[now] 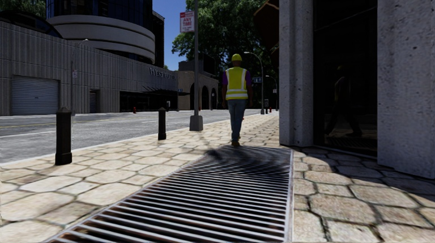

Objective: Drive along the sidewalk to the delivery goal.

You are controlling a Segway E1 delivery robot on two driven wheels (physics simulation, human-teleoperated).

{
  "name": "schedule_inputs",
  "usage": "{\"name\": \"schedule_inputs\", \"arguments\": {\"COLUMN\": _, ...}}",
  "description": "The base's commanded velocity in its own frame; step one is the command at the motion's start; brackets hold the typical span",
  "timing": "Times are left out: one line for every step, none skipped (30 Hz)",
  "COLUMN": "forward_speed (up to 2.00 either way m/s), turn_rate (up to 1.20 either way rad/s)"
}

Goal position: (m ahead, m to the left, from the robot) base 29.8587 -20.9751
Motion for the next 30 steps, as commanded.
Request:
{"name": "schedule_inputs", "arguments": {"forward_speed": 0.59, "turn_rate": 0.00}}
{"name": "schedule_inputs", "arguments": {"forward_speed": 0.59, "turn_rate": 0.00}}
{"name": "schedule_inputs", "arguments": {"forward_speed": 0.60, "turn_rate": 0.00}}
{"name": "schedule_inputs", "arguments": {"forward_speed": 0.61, "turn_rate": 0.00}}
{"name": "schedule_inputs", "arguments": {"forward_speed": 0.64, "turn_rate": 0.00}}
{"name": "schedule_inputs", "arguments": {"forward_speed": 0.65, "turn_rate": 0.00}}
{"name": "schedule_inputs", "arguments": {"forward_speed": 0.66, "turn_rate": 0.00}}
{"name": "schedule_inputs", "arguments": {"forward_speed": 0.66, "turn_rate": 0.00}}
{"name": "schedule_inputs", "arguments": {"forward_speed": 0.66, "turn_rate": 0.00}}
{"name": "schedule_inputs", "arguments": {"forward_speed": 0.66, "turn_rate": 0.00}}
{"name": "schedule_inputs", "arguments": {"forward_speed": 0.66, "turn_rate": 0.00}}
{"name": "schedule_inputs", "arguments": {"forward_speed": 0.66, "turn_rate": 0.00}}
{"name": "schedule_inputs", "arguments": {"forward_speed": 0.66, "turn_rate": 0.00}}
{"name": "schedule_inputs", "arguments": {"forward_speed": 0.66, "turn_rate": 0.00}}
{"name": "schedule_inputs", "arguments": {"forward_speed": 0.66, "turn_rate": 0.00}}
{"name": "schedule_inputs", "arguments": {"forward_speed": 2.00, "turn_rate": 0.00}}
{"name": "schedule_inputs", "arguments": {"forward_speed": 2.00, "turn_rate": 0.00}}
{"name": "schedule_inputs", "arguments": {"forward_speed": 2.00, "turn_rate": 0.00}}
{"name": "schedule_inputs", "arguments": {"forward_speed": 2.00, "turn_rate": 0.00}}
{"name": "schedule_inputs", "arguments": {"forward_speed": 2.00, "turn_rate": 0.00}}
{"name": "schedule_inputs", "arguments": {"forward_speed": 2.00, "turn_rate": 0.00}}
{"name": "schedule_inputs", "arguments": {"forward_speed": 2.00, "turn_rate": 0.00}}
{"name": "schedule_inputs", "arguments": {"forward_speed": 2.00, "turn_rate": 0.00}}
{"name": "schedule_inputs", "arguments": {"forward_speed": 2.00, "turn_rate": 0.00}}
{"name": "schedule_inputs", "arguments": {"forward_speed": 2.00, "turn_rate": 0.00}}
{"name": "schedule_inputs", "arguments": {"forward_speed": 2.00, "turn_rate": 0.00}}
{"name": "schedule_inputs", "arguments": {"forward_speed": 2.00, "turn_rate": 0.00}}
{"name": "schedule_inputs", "arguments": {"forward_speed": 2.00, "turn_rate": 0.00}}
{"name": "schedule_inputs", "arguments": {"forward_speed": 2.00, "turn_rate": 0.00}}
{"name": "schedule_inputs", "arguments": {"forward_speed": 2.00, "turn_rate": 0.00}}
